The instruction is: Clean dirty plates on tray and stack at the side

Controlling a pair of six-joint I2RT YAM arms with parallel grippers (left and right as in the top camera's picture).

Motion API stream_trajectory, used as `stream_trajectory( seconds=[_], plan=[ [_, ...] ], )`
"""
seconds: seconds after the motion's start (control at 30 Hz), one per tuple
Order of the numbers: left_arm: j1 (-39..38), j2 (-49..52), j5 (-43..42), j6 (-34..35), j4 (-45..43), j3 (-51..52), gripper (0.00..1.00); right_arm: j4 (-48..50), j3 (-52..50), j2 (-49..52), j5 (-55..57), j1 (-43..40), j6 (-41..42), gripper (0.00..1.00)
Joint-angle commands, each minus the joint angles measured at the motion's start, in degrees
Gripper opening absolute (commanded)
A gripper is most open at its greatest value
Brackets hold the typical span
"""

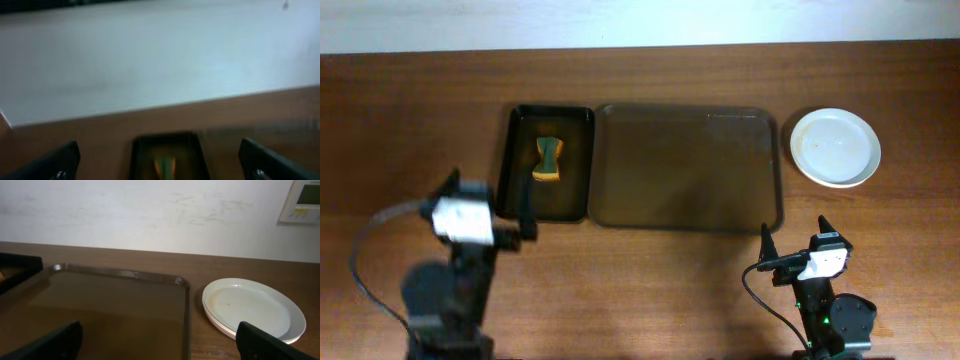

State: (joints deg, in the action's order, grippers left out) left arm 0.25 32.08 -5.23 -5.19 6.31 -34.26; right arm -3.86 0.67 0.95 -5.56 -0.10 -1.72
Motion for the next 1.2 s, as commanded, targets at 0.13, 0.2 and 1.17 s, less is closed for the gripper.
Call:
stream_trajectory(
  seconds=[0.13,0.2,1.17],
  plan=[
    [0.3,-24.7,-2.5,-10.8,-5.8,26.2,1.00,-0.2,-0.3,-0.3,0.2,0.5,0.3,0.98],
    [0.3,-28.5,-2.5,-13.1,-5.4,29.4,1.00,-0.2,-0.3,-0.3,0.2,0.5,0.3,0.98],
    [0.3,-31.8,3.5,-14.6,-1.7,33.8,1.00,-0.2,-0.3,-0.3,0.2,0.5,0.3,0.98]
  ],
)
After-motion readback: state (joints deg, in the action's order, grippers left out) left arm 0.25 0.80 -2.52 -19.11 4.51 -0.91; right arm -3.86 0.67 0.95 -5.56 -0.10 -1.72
